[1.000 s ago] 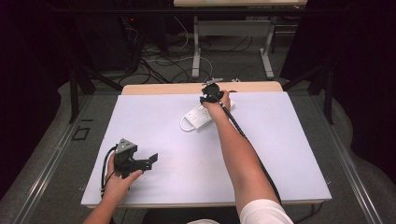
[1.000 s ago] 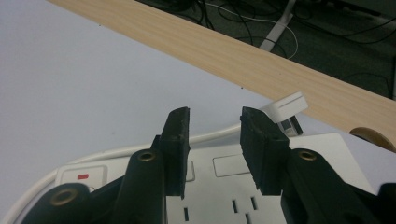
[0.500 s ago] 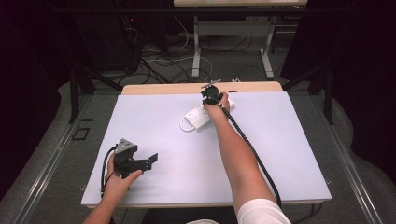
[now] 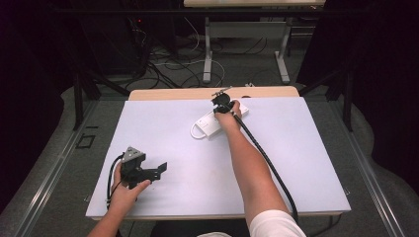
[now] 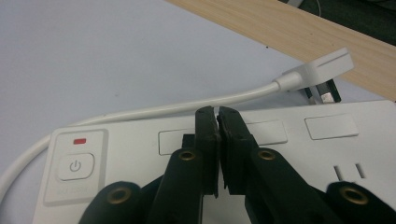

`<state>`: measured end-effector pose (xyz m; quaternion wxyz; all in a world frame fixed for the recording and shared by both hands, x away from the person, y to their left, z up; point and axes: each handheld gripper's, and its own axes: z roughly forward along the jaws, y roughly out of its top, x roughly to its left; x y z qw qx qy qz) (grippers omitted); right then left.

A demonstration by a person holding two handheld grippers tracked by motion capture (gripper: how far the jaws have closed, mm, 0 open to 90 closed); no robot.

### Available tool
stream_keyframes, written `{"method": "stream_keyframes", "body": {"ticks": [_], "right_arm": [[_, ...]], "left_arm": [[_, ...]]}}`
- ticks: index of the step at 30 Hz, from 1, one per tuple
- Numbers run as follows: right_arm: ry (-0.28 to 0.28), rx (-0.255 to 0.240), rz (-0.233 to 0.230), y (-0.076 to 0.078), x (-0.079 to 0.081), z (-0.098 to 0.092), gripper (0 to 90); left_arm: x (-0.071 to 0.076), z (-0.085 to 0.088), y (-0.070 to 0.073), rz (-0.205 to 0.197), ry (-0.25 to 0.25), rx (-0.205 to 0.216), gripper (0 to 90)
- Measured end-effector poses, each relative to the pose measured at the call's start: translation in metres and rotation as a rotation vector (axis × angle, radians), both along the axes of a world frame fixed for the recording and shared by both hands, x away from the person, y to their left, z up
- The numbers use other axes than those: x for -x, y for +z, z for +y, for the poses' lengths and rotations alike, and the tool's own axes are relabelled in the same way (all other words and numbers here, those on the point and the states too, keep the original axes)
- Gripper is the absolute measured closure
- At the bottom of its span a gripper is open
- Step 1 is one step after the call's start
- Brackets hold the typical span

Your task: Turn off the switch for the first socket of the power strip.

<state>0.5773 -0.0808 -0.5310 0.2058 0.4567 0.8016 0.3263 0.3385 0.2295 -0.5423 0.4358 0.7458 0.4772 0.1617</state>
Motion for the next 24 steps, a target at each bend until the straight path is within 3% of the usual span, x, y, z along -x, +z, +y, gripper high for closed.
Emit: {"method": "stream_keyframes", "body": {"ticks": [5,13,15,19,20,24], "right_arm": [[0.007,-0.006,-0.012,-0.001,-0.0006,0.0004,86.9],[-0.004,-0.019,0.011,-0.001,0.001,0.0017,86.9],[0.005,-0.033,-0.011,-0.0032,0.0004,0.0031,86.8],[-0.021,-0.04,-0.003,-0.0038,0.0013,0.0036,89.9],[-0.022,-0.022,-0.001,-0.0047,0.0018,0.0028,90.0],[-0.027,-0.047,-0.003,-0.0055,0.0013,0.0005,90.0]], "left_arm": [[-0.0002,0.0002,-0.0002,-0.002,-0.001,0.0,3.3],[-0.0001,-0.0006,-0.001,-0.005,0.003,0.003,3.4],[-0.0001,-0.0006,-0.001,-0.005,0.003,0.003,3.4],[0.0001,0.0001,-0.0004,0.001,-0.001,-0.002,3.4],[0.0001,0.0001,-0.0005,0.001,0.001,-0.001,3.4],[-0.0005,0.0,-0.0013,-0.002,0.007,0.003,3.4]]}}
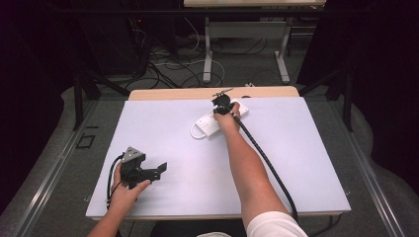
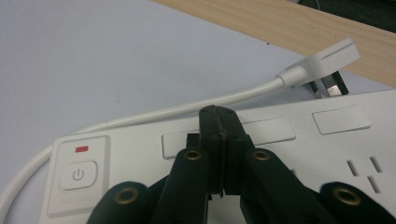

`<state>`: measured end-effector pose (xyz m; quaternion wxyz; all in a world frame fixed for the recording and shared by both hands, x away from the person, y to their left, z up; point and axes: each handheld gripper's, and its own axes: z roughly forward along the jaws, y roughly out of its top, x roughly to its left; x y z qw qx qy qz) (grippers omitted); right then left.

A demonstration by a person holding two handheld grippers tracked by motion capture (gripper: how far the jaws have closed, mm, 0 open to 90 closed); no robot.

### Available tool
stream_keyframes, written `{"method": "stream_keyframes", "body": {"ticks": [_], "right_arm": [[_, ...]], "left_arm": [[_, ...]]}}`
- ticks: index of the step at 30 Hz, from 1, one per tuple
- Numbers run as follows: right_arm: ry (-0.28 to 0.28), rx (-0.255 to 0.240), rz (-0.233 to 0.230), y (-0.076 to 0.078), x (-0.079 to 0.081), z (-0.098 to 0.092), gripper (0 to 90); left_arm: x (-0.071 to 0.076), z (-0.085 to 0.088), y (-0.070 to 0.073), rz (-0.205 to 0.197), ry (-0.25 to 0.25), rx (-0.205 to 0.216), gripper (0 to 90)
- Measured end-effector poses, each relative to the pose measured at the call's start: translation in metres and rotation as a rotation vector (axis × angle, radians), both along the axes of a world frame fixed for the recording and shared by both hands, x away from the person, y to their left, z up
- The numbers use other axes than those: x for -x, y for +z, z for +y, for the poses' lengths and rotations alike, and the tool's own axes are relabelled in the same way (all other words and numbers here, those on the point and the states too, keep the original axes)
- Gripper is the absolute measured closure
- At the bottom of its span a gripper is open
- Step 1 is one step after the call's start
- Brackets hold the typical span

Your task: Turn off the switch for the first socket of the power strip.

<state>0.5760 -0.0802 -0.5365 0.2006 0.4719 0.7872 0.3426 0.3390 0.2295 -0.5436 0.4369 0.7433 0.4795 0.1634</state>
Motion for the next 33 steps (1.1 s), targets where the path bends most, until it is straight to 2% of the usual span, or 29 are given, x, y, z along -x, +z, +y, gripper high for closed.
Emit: {"method": "stream_keyframes", "body": {"ticks": [2,3,4,6,8,9,10,11,14,20,21,24,28,29,33], "right_arm": [[0.017,0.01,-0.011,0.0,0.0,-0.001,90.0],[0.002,-0.016,-0.006,-0.001,0.0,0.001,90.0],[0.012,-0.012,-0.006,-0.001,0.001,0.0,89.6],[0.007,-0.007,-0.014,-0.001,0.001,-0.001,87.9],[0.0,-0.004,-0.021,-0.001,0.001,0.0,86.3],[0.011,0.015,-0.037,-0.002,0.001,-0.001,85.7],[0.004,0.001,-0.032,-0.002,0.002,0.0,84.9],[0.008,0.011,-0.046,-0.002,0.002,-0.001,84.1],[0.006,-0.001,-0.058,-0.004,0.003,-0.001,82.7],[0.008,0.02,-0.027,0.0,0.006,0.0,74.5],[0.018,0.035,-0.028,0.001,0.007,-0.001,72.5],[0.022,0.051,-0.026,0.003,0.011,-0.001,68.4],[0.034,0.022,-0.033,0.007,0.015,-0.001,64.6],[0.032,0.029,-0.022,0.009,0.017,-0.001,63.7],[0.053,0.016,-0.025,0.013,0.02,-0.001,60.9]], "left_arm": [[-0.001,0.0,0.0,0.001,-0.003,0.001,3.4],[-0.001,-0.001,-0.001,-0.01,0.005,0.005,3.4],[-0.001,0.0,0.0,0.012,-0.009,-0.004,3.4],[-0.002,-0.001,-0.002,-0.006,0.006,0.0,3.4],[-0.002,-0.002,-0.002,-0.005,0.004,0.0,3.4],[-0.002,-0.002,-0.002,-0.004,0.004,0.001,3.4],[-0.002,-0.001,-0.001,0.005,-0.004,-0.003,3.4],[-0.002,-0.002,-0.001,0.008,-0.006,-0.004,3.5],[-0.003,-0.002,-0.002,0.006,-0.004,-0.004,3.5],[-0.002,-0.003,-0.002,-0.006,-0.002,-0.001,3.5],[-0.002,-0.002,-0.001,0.004,-0.01,-0.006,3.5],[-0.002,-0.004,-0.001,-0.008,-0.006,-0.001,3.5],[-0.002,-0.007,-0.001,-0.01,-0.011,-0.004,3.6],[-0.002,-0.007,-0.001,-0.009,-0.011,-0.004,3.6],[-0.004,-0.007,-0.002,-0.006,-0.013,-0.004,3.6]]}}
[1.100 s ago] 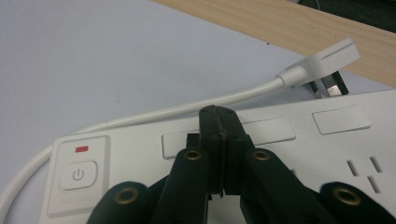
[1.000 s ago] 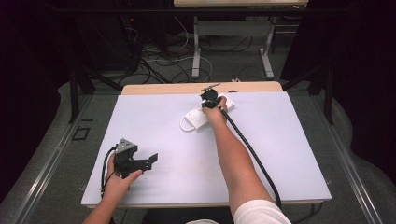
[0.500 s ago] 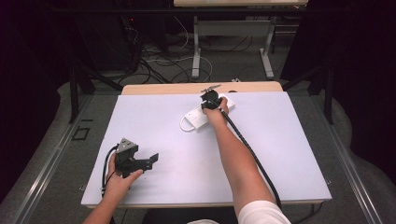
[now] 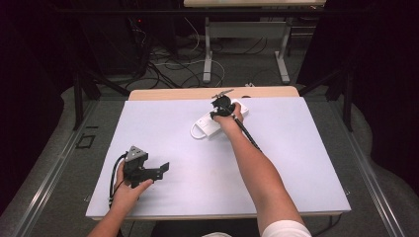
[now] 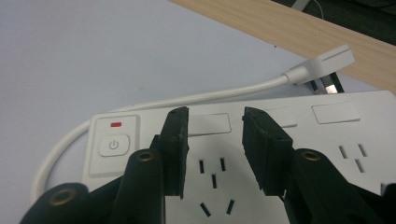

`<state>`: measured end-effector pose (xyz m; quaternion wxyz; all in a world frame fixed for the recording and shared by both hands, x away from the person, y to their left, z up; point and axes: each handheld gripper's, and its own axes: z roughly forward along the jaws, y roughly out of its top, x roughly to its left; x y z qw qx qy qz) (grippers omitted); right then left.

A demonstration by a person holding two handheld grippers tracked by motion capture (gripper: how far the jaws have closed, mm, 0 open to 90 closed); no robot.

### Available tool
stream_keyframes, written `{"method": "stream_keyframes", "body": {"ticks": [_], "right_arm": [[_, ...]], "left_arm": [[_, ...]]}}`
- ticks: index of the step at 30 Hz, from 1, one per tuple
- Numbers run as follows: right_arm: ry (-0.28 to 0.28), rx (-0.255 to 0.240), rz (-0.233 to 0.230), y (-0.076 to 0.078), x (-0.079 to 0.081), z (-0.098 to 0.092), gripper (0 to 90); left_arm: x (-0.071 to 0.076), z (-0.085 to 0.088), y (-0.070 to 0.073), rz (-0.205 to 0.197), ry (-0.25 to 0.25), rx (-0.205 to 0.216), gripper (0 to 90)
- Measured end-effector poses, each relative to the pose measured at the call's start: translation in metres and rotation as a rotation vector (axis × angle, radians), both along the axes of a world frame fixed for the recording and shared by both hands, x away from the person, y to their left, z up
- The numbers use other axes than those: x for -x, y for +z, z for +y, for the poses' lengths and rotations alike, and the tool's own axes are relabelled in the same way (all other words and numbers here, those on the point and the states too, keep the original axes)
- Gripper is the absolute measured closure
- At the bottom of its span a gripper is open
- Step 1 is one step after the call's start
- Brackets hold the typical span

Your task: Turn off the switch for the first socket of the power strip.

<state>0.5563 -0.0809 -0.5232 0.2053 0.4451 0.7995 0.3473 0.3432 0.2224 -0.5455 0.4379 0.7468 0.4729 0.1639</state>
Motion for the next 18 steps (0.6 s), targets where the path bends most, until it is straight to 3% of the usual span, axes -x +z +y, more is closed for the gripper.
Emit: {"method": "stream_keyframes", "body": {"ticks": [7,9,12,13,15,18], "right_arm": [[-0.009,0.013,-0.012,0.003,0.007,-0.003,53.5],[-0.005,-0.018,-0.006,0.003,0.01,-0.003,53.6],[0.02,0.012,-0.003,0.006,0.014,-0.005,51.8],[0.024,0.001,-0.01,0.007,0.016,-0.005,50.8],[0.019,-0.016,0.002,0.01,0.02,-0.007,47.5],[0.031,0.005,0.012,0.012,0.023,-0.008,41.8]], "left_arm": [[-0.001,0.0,0.001,0.008,-0.006,-0.006,3.7],[0.0,0.0,0.001,0.008,-0.006,-0.007,3.7],[0.0,-0.001,0.0,-0.003,0.0,-0.003,3.7],[0.0,-0.001,0.0,-0.002,0.001,-0.002,3.7],[0.0,0.0,0.0,-0.001,0.002,-0.002,3.7],[-0.001,0.0,0.0,0.0,0.002,-0.002,3.7]]}}
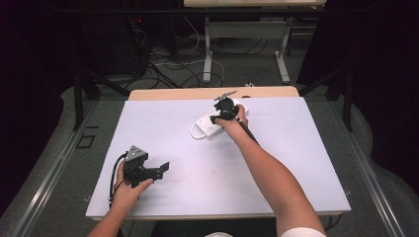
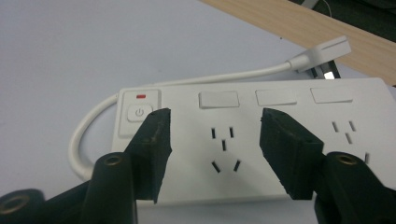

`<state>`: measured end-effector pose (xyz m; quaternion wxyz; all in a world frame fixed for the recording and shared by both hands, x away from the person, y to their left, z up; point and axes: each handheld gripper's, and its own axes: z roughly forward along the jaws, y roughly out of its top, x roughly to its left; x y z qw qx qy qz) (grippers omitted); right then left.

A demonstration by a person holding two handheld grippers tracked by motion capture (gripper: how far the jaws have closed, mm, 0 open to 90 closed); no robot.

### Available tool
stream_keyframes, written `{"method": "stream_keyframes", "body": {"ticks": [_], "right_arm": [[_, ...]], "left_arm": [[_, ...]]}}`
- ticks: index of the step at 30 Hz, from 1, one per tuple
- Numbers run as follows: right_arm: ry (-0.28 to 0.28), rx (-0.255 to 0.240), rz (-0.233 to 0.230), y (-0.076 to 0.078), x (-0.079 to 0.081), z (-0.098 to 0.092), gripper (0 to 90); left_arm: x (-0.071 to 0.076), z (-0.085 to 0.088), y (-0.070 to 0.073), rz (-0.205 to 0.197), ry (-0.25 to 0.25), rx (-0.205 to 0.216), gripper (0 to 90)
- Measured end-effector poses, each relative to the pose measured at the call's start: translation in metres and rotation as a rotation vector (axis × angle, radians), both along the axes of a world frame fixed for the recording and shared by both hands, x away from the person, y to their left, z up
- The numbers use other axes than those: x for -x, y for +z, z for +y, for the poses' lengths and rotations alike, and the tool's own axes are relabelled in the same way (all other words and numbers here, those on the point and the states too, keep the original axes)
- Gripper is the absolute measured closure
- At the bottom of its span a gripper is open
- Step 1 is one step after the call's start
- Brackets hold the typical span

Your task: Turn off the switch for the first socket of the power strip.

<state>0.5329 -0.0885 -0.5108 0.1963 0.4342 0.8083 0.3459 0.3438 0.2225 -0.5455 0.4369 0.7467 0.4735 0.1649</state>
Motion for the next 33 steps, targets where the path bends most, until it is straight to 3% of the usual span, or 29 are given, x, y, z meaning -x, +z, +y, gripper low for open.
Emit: {"method": "stream_keyframes", "body": {"ticks": [4,8,15,17,21,26,27,28,33], "right_arm": [[0.025,0.009,0.054,0.004,0.007,0.0,33.2],[0.034,0.001,0.072,0.008,0.014,0.0,27.0],[0.067,-0.013,0.073,0.013,0.025,-0.001,15.7],[0.071,-0.013,0.094,0.014,0.029,-0.001,15.1],[0.083,-0.016,0.088,0.016,0.035,0.0,13.7],[0.09,-0.026,0.098,0.015,0.044,-0.002,0.0],[0.093,-0.035,0.08,0.014,0.045,-0.003,0.0],[0.088,-0.023,0.099,0.015,0.048,-0.004,0.0],[0.088,-0.02,0.095,0.016,0.056,-0.008,0.0]], "left_arm": [[0.0,-0.001,0.0,0.001,0.0,-0.001,3.7],[0.0,0.0,0.001,0.009,-0.008,-0.007,3.7],[0.0,0.0,0.001,0.011,-0.005,-0.006,3.7],[0.0,-0.001,0.0,0.002,0.002,-0.001,3.7],[0.0,-0.001,0.0,0.002,0.001,-0.002,3.8],[0.0,0.0,0.0,0.003,0.003,-0.002,3.8],[0.0,0.0,0.0,0.002,0.004,-0.002,3.8],[0.0,-0.001,0.0,0.001,0.004,-0.002,3.8],[0.0,-0.001,-0.001,0.006,0.0,-0.006,3.8]]}}
